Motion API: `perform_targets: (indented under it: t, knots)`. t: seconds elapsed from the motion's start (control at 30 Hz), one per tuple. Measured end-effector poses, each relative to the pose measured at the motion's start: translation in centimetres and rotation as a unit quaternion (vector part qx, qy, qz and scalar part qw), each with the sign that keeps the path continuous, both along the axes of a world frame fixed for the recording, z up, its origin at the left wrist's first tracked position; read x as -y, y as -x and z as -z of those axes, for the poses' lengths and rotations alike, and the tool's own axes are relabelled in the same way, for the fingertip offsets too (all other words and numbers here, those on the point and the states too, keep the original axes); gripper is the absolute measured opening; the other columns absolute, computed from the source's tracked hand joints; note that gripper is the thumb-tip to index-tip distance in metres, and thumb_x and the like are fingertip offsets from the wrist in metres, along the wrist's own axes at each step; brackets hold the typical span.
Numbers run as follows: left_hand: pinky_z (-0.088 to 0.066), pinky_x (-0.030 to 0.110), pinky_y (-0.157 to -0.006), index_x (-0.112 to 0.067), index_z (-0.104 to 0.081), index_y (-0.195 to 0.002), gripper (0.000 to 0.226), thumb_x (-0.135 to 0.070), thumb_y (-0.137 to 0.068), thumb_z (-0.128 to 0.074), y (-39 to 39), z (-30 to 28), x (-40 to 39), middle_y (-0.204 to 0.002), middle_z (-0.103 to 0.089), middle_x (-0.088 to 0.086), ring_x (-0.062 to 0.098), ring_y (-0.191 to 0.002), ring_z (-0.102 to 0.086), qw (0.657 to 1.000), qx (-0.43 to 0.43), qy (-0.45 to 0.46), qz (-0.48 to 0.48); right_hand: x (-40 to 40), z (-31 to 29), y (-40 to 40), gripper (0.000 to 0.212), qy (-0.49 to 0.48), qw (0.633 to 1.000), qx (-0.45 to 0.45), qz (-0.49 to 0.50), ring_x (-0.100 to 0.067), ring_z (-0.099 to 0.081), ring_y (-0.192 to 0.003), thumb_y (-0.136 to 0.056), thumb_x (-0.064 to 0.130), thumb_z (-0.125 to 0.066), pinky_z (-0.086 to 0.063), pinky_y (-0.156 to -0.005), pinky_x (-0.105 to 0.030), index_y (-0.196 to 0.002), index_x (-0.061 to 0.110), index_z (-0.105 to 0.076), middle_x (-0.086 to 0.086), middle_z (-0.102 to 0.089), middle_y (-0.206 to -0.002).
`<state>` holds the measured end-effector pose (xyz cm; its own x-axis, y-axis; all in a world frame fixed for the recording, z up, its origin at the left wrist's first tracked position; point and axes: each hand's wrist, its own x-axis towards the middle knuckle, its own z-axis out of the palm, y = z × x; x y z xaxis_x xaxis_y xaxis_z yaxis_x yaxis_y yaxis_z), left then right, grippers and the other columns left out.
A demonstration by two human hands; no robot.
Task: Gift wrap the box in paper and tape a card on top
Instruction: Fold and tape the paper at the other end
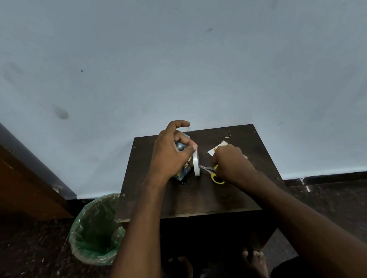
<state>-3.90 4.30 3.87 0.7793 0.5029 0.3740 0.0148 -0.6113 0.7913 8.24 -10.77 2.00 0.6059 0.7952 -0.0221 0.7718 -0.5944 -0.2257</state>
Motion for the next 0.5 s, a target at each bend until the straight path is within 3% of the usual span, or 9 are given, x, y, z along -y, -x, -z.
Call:
perform_targets:
  t: [0.17, 0.3, 0.4, 0.5]
  knots:
    - [-0.053, 0.044, -0.107, -0.023, -0.059, -0.131, 0.052, -0.009, -0.086, -0.082, 0.12, -0.48, 0.24, -0.084, -0.079, -0.005, 0.010, -0.106, -0.072, 0.997, 0.014, 0.074, 0.014, -0.01, -0.28, 0.56, 0.006, -0.008, 1.000, 0.018, 0.019, -0.037, -0.066, -0.095, -0.082, 0.004, -0.063, -0.038, -0.068, -0.030, -0.087, 0.005, -0.066, -0.017, -0.069, -0.097]
    - [-0.054, 0.046, -0.107, -0.020, -0.063, -0.128, 0.046, -0.013, -0.085, -0.081, 0.42, -0.90, 0.22, -0.084, -0.080, 0.002, 0.013, -0.106, -0.073, 0.993, 0.013, 0.113, 0.030, 0.00, -0.21, 0.78, 0.006, -0.068, 0.996, 0.032, 0.045, -0.037, -0.067, -0.091, -0.082, 0.010, -0.069, -0.040, -0.064, -0.032, -0.088, 0.011, -0.069, -0.011, -0.068, -0.093]
    - [-0.055, 0.046, -0.106, -0.021, -0.063, -0.127, 0.043, -0.010, -0.089, -0.081, 0.54, -0.77, 0.15, -0.084, -0.080, 0.000, 0.012, -0.105, -0.073, 0.995, 0.004, 0.102, 0.017, -0.25, -0.45, 0.40, 0.004, -0.107, 0.992, -0.035, 0.059, -0.028, -0.065, -0.081, -0.077, 0.012, -0.070, -0.039, -0.058, -0.025, -0.078, 0.015, -0.073, -0.001, -0.069, -0.083]
    - [-0.057, 0.042, -0.102, -0.022, -0.061, -0.129, 0.044, -0.008, -0.091, -0.079, 0.50, -0.92, 0.21, -0.086, -0.080, 0.000, 0.011, -0.099, -0.074, 0.994, 0.007, 0.108, 0.015, -0.48, -0.98, 0.20, 0.018, -0.153, 0.980, -0.125, 0.029, -0.013, -0.066, -0.086, -0.075, 0.020, -0.081, -0.041, -0.062, -0.022, -0.092, 0.022, -0.078, 0.008, -0.073, -0.089]
